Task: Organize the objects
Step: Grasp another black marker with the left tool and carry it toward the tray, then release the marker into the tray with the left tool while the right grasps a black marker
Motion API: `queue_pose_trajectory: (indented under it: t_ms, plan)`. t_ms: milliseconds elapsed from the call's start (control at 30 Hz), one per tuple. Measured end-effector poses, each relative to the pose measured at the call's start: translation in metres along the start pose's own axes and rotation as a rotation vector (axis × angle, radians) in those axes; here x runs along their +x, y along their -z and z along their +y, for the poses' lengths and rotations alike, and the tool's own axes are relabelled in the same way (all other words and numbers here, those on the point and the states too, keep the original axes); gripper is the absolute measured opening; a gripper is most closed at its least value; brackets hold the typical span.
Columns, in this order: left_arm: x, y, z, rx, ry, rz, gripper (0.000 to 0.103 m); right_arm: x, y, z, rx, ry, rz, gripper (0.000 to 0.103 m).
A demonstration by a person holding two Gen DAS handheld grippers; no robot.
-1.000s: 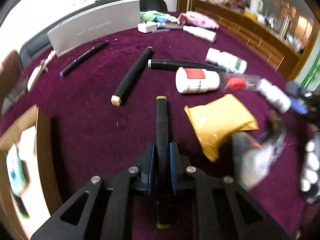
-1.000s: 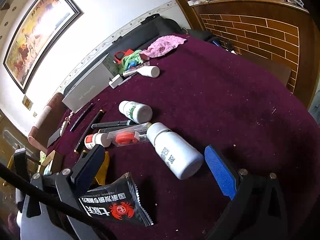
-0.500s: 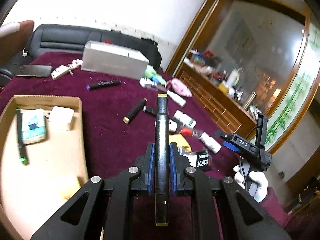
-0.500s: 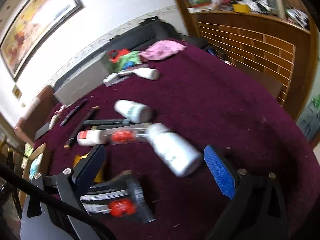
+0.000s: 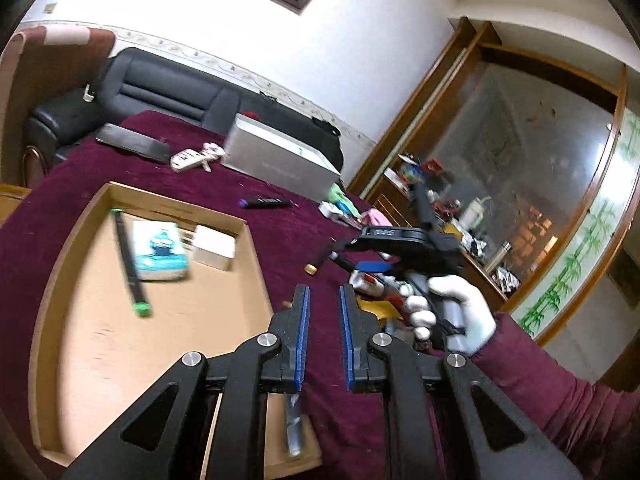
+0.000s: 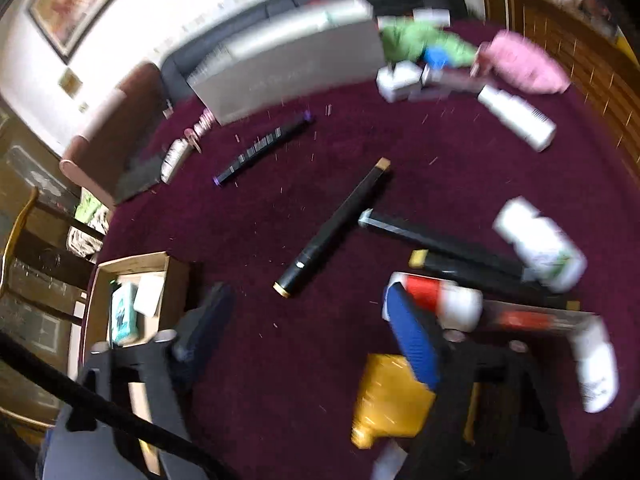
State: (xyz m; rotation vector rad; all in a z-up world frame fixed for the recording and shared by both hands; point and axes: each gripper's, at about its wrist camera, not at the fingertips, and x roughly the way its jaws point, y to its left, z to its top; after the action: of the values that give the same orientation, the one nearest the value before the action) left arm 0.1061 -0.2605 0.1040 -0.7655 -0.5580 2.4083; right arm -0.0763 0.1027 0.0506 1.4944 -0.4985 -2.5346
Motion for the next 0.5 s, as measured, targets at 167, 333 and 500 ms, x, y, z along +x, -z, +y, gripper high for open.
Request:
queue_pose_trajectory:
  t_ms: [167, 333, 500]
  plan:
    - [-0.005, 0.001, 0.028, -0.036, 0.000, 0.016, 0.012, 0.044, -0.017, 0.002, 0.059, 0.128, 0.063, 0.060]
    - [-0.001, 0.005, 0.038, -0.053, 0.021, 0.027, 0.012, 0.063, -0.029, 0.009, 0.078, 0.211, 0.057, 0.054]
    - [0.001, 0.011, 0.032, -0.039, 0.037, 0.058, 0.012, 0.079, -0.041, 0.020, 0.028, 0.325, 0.043, 0.025]
